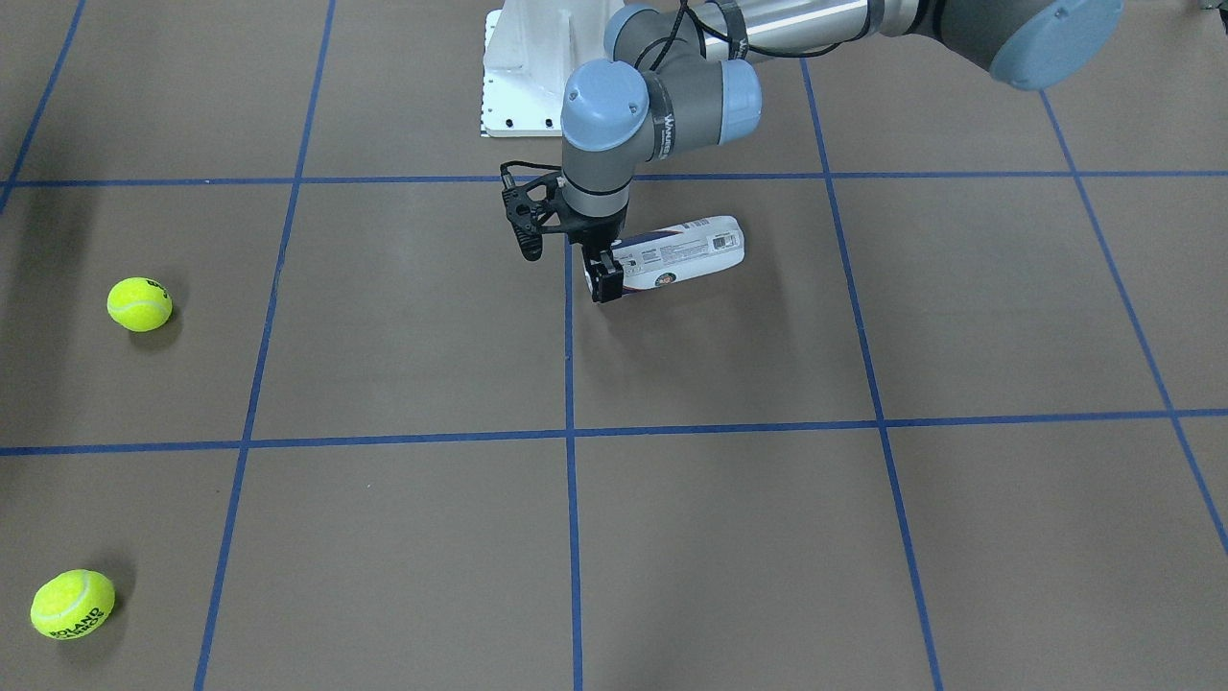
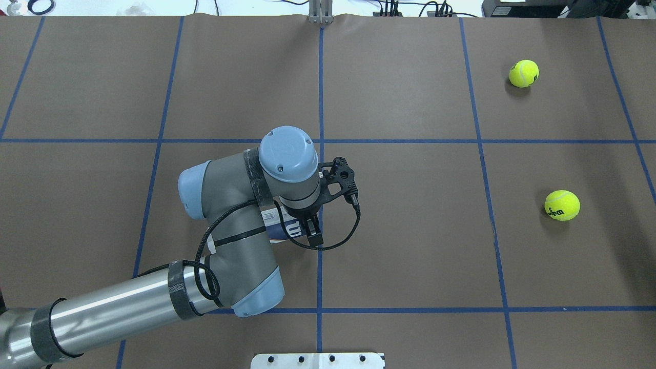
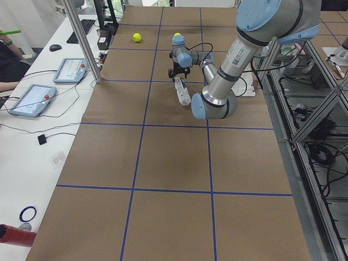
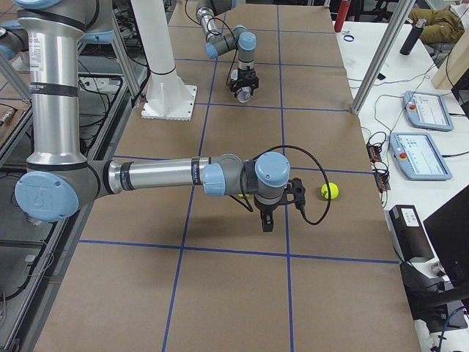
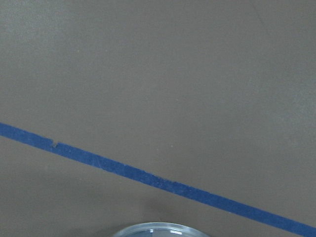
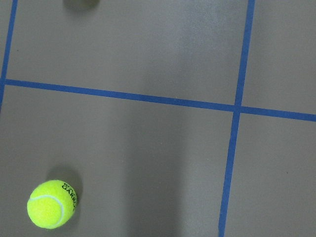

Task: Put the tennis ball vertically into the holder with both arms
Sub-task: 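Lower the left gripper and close it around the can's body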

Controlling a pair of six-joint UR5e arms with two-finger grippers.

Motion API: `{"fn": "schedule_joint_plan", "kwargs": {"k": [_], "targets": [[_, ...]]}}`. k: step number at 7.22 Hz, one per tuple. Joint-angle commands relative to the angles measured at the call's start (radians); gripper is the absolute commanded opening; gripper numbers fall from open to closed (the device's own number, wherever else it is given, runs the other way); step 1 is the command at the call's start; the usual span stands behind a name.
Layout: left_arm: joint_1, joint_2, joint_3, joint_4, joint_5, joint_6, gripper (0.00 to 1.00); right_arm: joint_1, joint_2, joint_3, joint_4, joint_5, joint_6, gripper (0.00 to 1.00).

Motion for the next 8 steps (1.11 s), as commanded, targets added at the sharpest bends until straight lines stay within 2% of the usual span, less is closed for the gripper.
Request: {"fn": "schedule_joint_plan", "kwargs": {"k": [1,2,7,8], "targets": [[0.001,-0.003,0.007,-0.004,0.02,0.0,0.98,-0.001,0.0,-0.001,0.0,0.0,0.0,0.99],[0.002,-0.001,0.015,-0.004,0.043,0.002,0.99,-0.001,0.0,-0.001,0.0,0.002,0.002,0.99],[0.005,-0.001,0.029,-0.004,0.043,0.015,0.98,-0.001,-0.006,0.0,0.0,0.005,0.002,0.99],[0.005,-0.001,0.029,-0.002,0.043,0.012,0.89,-0.001,-0.006,0.0,0.0,0.006,0.002,0.99]]}}
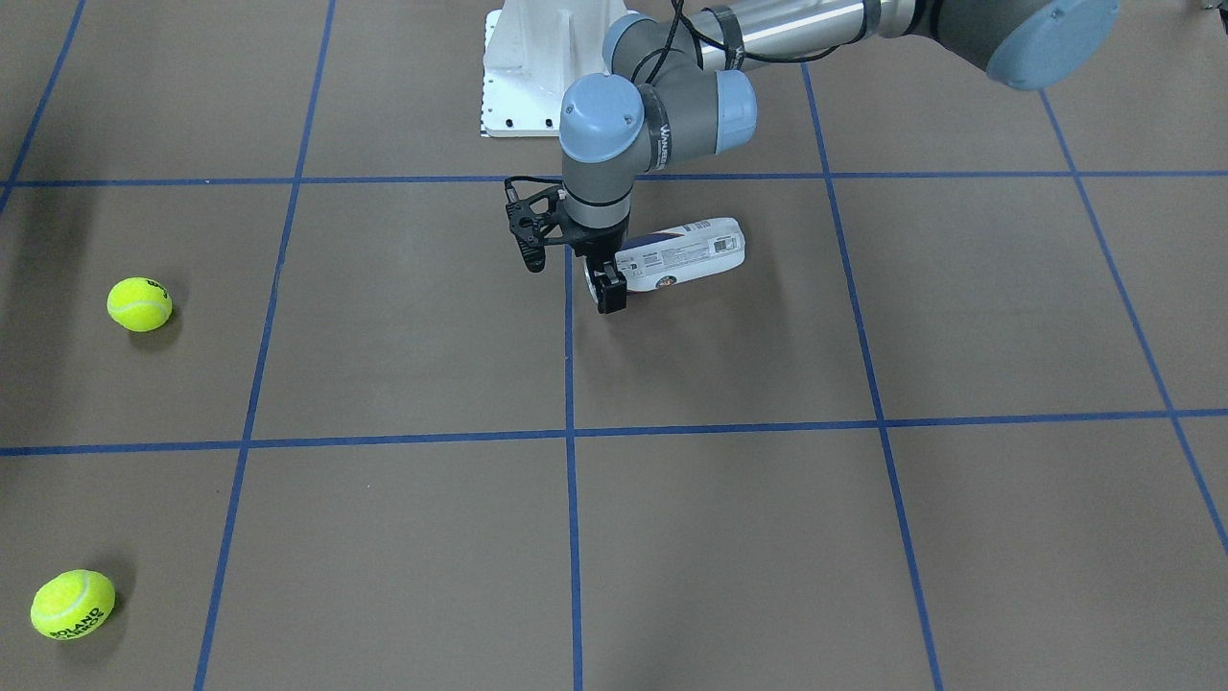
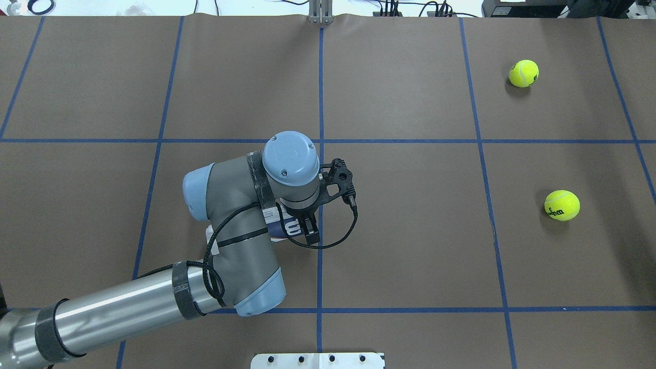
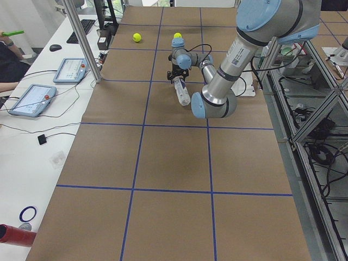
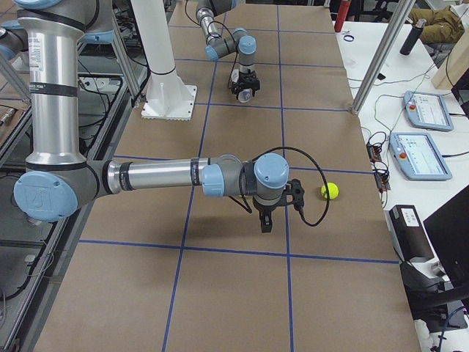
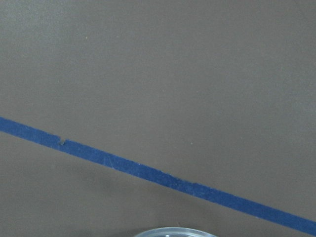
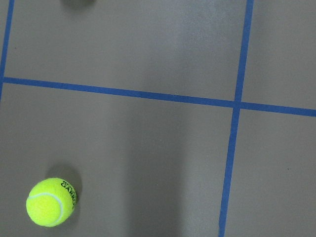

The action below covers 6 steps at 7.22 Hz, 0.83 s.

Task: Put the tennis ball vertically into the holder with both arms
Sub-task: 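Lower the left gripper and close it around the can's body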

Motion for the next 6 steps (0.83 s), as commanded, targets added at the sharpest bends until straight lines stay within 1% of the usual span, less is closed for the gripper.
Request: {"fn": "schedule_joint_plan", "kwargs": {"k": [1,2,3,4,5,6], "targets": [[0.0,-0.002,-0.003,0.004,0.0,-0.002,0.74,0.0,-0.002,0.0,0.0,0.001,0.0,0.99],[-0.003,-0.002,-0.015,0.006,0.002,-0.005,0.54,0.002,-0.002,0.0,0.0,0.001,0.0,0.99],[-0.015,-0.003,-0.049,0.009,0.003,-0.005,0.37,0.002,0.0,0.005,0.0,0.001,0.0,0.99],[-0.053,-0.003,-0.114,0.012,0.002,-0.005,0.21,0.002,0.0,0.009,0.0,0.001,0.0,0.99],[-0.085,-0.002,-0.179,0.012,0.002,-0.009,0.15,0.002,0.001,0.011,0.002,0.001,0.0,0.99],[-0.119,-0.002,-0.249,0.01,0.002,-0.026,0.13,0.002,0.003,0.012,0.003,0.001,0.0,0.99]]}}
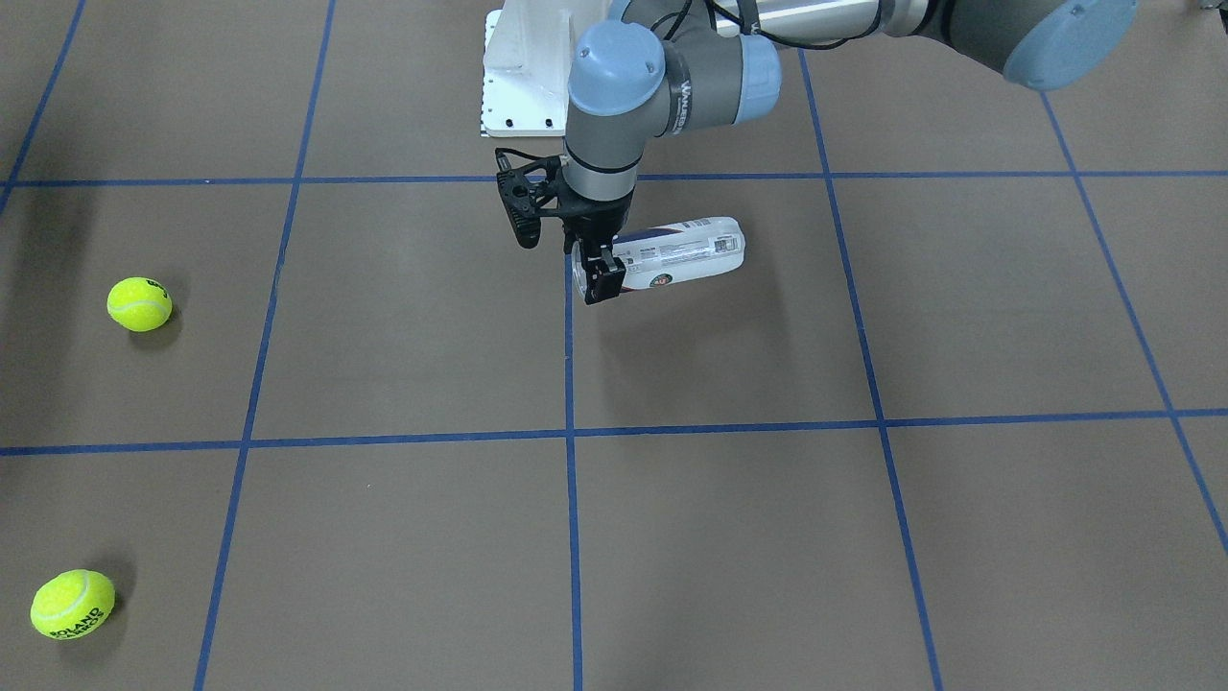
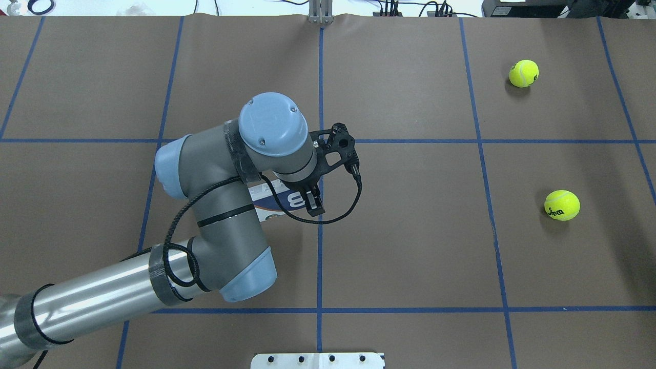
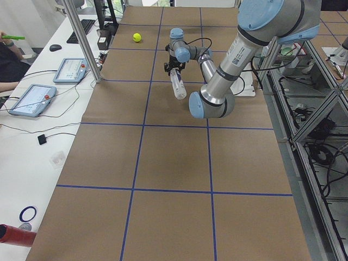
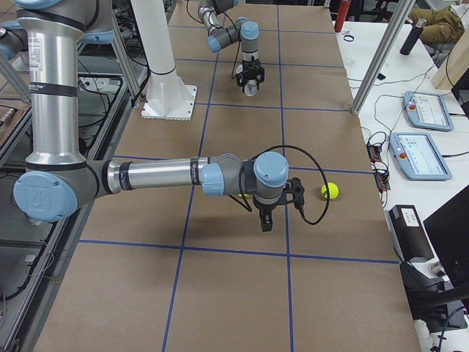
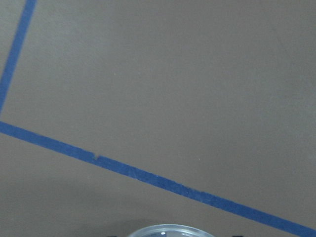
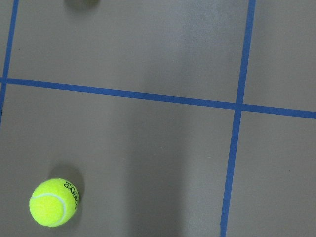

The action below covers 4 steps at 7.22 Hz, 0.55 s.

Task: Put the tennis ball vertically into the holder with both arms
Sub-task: 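Lift the can with the left gripper and rotate it upright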

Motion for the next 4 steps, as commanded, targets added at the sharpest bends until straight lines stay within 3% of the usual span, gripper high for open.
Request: {"fn": "schedule_joint_plan", "kwargs": {"k": [1,2,3,4], "targets": [[-0.084,0.001,-0.145,-0.01,-0.002,-0.069,0.13,0.0,0.003,0.002,0.003,0.0,0.0,0.99],[-0.109,0.001,-0.197,-0.045,0.0,-0.185,0.13,0.0,0.005,0.006,0.005,0.0,0.0,0.99],[-0.123,0.004,-0.206,-0.235,0.052,-0.334,0.13,0.0,0.003,0.01,0.005,0.0,0.0,0.99],[-0.12,0.025,-0.194,-0.449,0.174,-0.472,0.13,0.0,0.003,0.01,0.006,0.0,0.0,0.99]]}}
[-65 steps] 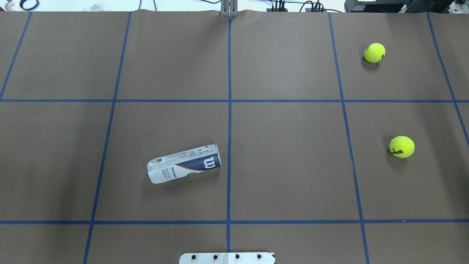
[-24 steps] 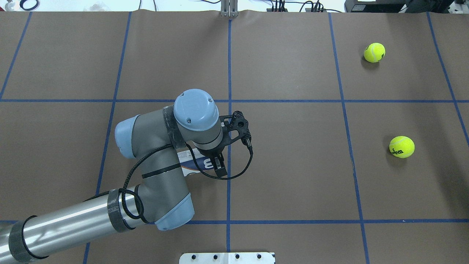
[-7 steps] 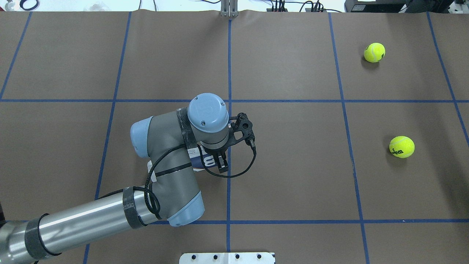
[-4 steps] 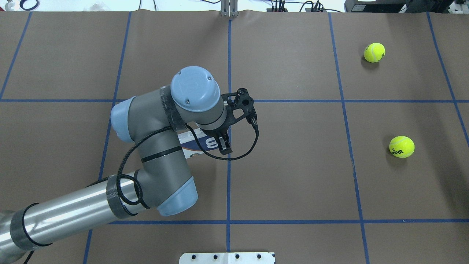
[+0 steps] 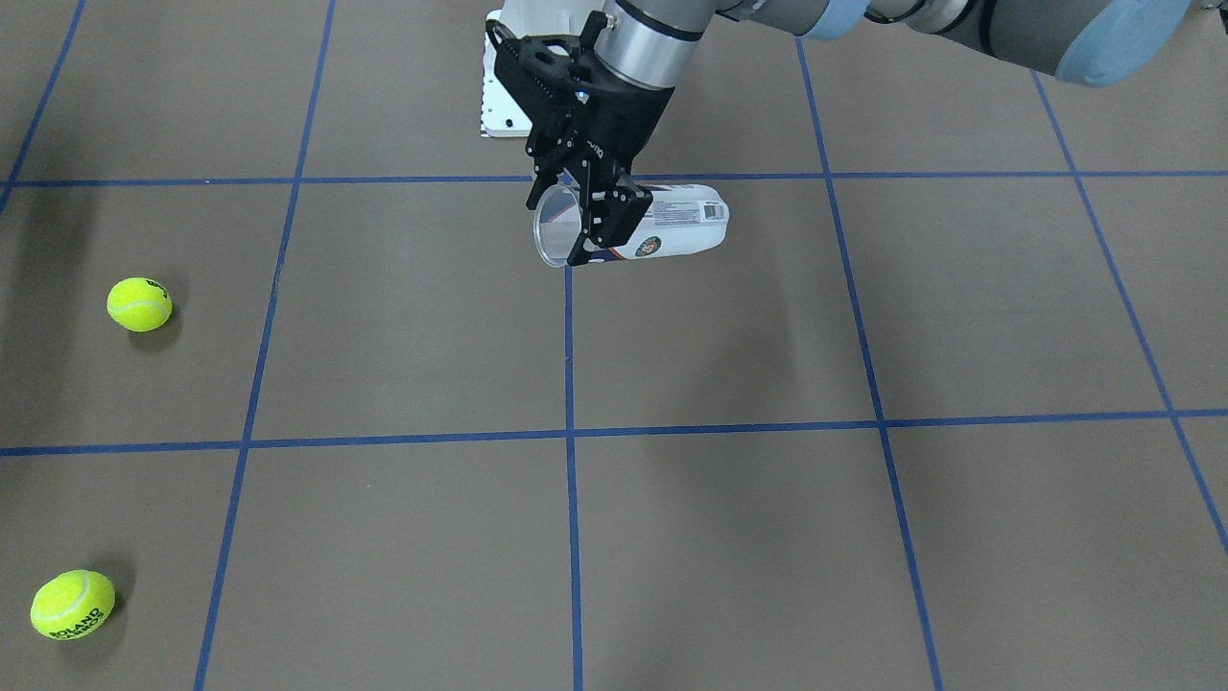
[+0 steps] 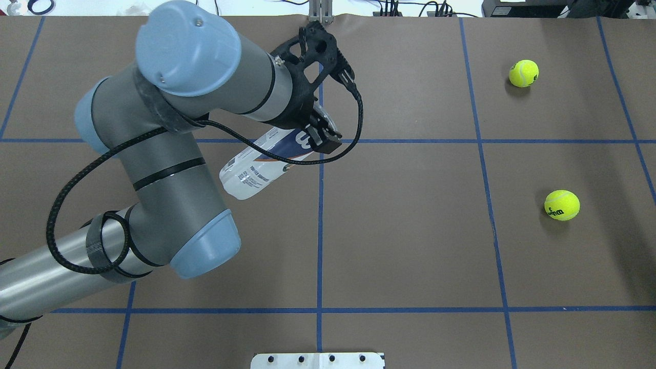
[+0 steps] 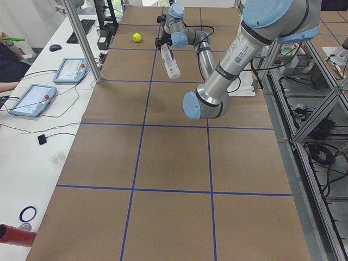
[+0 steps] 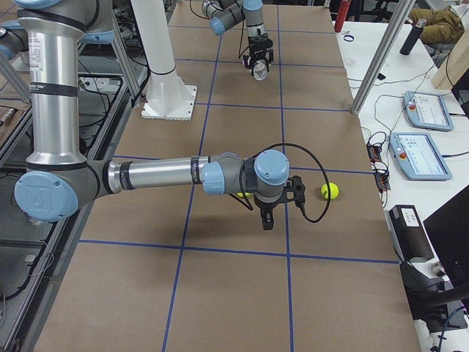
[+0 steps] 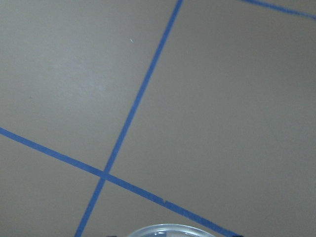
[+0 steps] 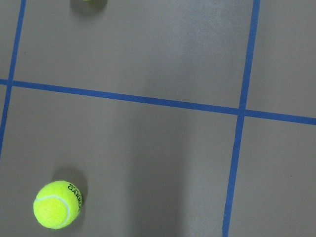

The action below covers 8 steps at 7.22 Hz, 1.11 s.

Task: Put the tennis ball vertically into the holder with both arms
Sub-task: 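Lift the can with the left gripper and rotate it upright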

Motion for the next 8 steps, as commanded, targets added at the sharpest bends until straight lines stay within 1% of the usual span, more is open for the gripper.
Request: {"fn": "schedule_joint_plan", "kwargs": {"k": [1,2,3,4,5,6,7,8], "targets": [[0.0,0.062,0.0,-0.387,0.204,-0.232,0.13,0.0,0.001,0.004,0.001,0.0,0.0,0.99],[0.001,0.093,0.032,-0.525,0.255,-0.264,0.13,0.0,0.004,0.004,0.001,0.0,0.0,0.99],[0.003,0.102,0.102,-0.688,0.306,-0.295,0.13,0.0,0.006,0.004,0.003,0.0,0.0,0.99],[0.012,0.102,0.223,-0.91,0.398,-0.323,0.13,0.0,0.008,0.004,0.002,0.0,0.0,0.99],[0.062,0.102,0.364,-1.138,0.534,-0.32,0.13,0.0,0.009,0.008,0.003,0.0,0.001,0.99],[0.114,0.099,0.467,-1.251,0.661,-0.305,0.13,0.0,0.009,0.01,0.003,0.0,0.0,0.99],[0.137,0.104,0.494,-1.29,0.699,-0.27,0.13,0.0,0.009,0.011,0.003,0.0,0.0,0.99],[0.141,0.111,0.509,-1.353,0.702,-0.228,0.13,0.0,0.009,0.017,0.002,0.001,0.001,0.99]]}}
